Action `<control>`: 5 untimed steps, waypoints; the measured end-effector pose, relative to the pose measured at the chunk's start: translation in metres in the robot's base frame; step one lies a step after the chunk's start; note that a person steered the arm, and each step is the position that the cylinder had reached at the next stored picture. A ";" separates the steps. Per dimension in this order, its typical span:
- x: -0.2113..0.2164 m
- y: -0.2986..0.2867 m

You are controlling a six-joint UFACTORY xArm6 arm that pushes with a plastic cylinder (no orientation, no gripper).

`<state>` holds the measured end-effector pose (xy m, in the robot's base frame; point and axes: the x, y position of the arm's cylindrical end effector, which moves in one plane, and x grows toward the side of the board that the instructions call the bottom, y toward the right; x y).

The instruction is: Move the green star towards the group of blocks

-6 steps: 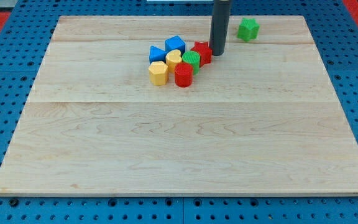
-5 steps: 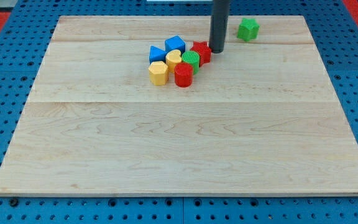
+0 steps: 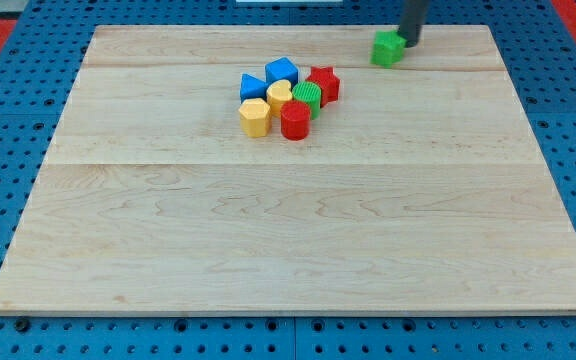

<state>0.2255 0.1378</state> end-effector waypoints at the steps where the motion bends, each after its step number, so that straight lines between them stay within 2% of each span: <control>1: 0.001 -0.052; 2: 0.002 -0.101; 3: 0.003 -0.113; 4: -0.002 -0.102; 5: -0.012 -0.035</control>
